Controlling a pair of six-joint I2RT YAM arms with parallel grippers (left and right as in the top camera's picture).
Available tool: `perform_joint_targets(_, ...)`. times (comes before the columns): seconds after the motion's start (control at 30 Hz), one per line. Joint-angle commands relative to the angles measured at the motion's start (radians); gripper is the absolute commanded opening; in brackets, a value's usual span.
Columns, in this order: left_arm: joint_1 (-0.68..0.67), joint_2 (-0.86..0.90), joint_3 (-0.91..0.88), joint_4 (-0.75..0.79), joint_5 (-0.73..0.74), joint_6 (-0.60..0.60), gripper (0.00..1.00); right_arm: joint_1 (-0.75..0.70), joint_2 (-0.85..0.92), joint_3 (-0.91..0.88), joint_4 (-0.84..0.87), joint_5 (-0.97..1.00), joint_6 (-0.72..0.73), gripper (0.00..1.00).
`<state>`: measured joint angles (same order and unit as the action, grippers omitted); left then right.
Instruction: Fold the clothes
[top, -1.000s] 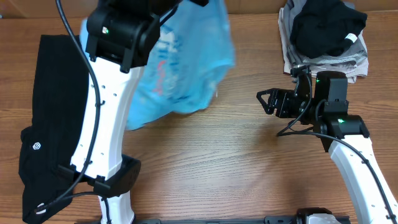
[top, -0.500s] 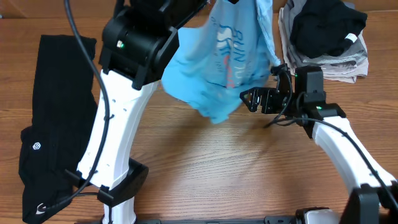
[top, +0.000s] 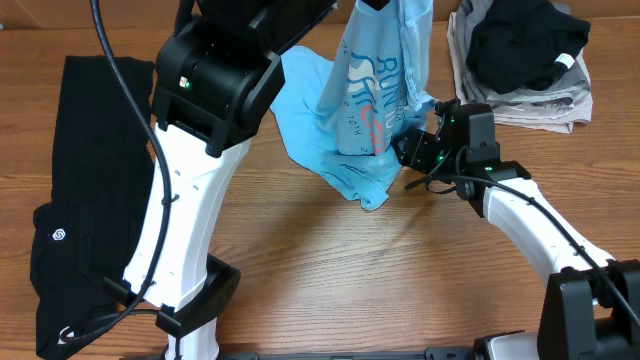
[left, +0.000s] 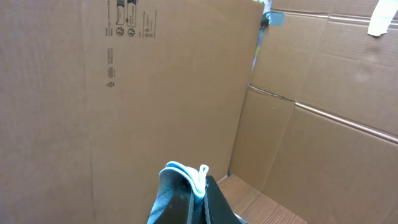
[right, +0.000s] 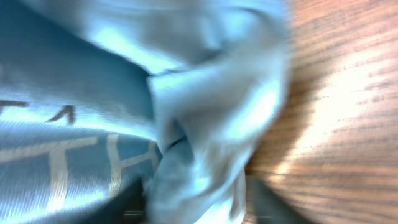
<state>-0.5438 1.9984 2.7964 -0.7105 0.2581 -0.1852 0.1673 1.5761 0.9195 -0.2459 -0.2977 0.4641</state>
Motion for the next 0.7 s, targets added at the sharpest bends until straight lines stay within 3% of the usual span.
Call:
perform_joint_targets(0.0, -0.006, -0.025, 0.021, 0.010, -0.005, -0.013, 0.04, 0.014, 0.001, 0.013, -0.019, 0.074, 0.091, 0.20)
perform_joint_targets(0.17, -0.005, -0.025, 0.021, -0.008, -0.029, 0.006, 0.04, 0.014, 0.001, 0.013, -0.071, 0.074, 0.094, 0.04)
perform_joint_targets(0.43, 0.014, -0.028, 0.021, -0.044, -0.060, 0.028, 0.04, 0.014, -0.013, 0.013, -0.078, 0.053, 0.086, 0.04)
perform_joint_targets(0.67, 0.101, -0.053, 0.021, -0.106, -0.059, 0.028, 0.04, -0.007, -0.137, 0.021, -0.145, 0.053, 0.035, 0.04)
